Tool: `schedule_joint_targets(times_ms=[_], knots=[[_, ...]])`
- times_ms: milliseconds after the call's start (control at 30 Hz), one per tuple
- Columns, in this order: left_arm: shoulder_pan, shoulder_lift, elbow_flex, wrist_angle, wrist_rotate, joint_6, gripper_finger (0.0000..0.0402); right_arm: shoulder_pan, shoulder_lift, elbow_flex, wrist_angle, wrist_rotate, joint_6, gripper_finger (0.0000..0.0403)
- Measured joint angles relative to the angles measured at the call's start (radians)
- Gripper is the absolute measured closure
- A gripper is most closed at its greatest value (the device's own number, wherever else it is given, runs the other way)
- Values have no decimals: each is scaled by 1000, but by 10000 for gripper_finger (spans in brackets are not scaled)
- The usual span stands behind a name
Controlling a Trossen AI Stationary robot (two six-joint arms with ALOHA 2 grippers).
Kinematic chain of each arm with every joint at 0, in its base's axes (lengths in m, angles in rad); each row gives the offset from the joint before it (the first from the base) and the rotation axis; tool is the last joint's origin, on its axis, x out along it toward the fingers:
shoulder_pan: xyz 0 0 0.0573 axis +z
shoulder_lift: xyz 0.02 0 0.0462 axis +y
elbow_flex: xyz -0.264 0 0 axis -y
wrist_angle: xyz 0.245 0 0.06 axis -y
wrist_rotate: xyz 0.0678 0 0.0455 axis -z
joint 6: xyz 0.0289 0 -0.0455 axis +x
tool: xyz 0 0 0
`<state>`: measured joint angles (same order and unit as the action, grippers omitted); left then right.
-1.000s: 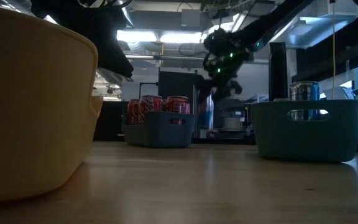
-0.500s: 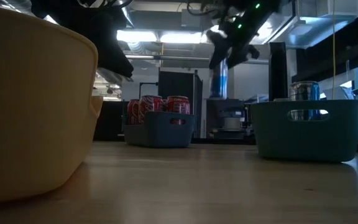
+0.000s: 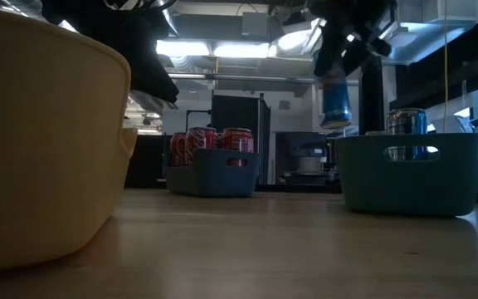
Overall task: Sort soda cans
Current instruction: Put the blue soda can into the green bin
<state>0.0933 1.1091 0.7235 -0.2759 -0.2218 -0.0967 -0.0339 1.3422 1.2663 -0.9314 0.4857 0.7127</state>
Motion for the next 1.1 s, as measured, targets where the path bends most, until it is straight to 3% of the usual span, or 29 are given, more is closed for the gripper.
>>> schedule_joint_targets(times_ms=[167,467,800,1100], knots=[[0,0,0,0,0,0,188,119,0,0,-44,140,162,183],[0,0,0,9,0,9,188,252,48,1,-115,256,369,183],[0,0,0,12,0,20,188,269,152,1,-188,328,467,182],[0,0,0,11,0,22,188,269,260,1,-216,324,572,182]])
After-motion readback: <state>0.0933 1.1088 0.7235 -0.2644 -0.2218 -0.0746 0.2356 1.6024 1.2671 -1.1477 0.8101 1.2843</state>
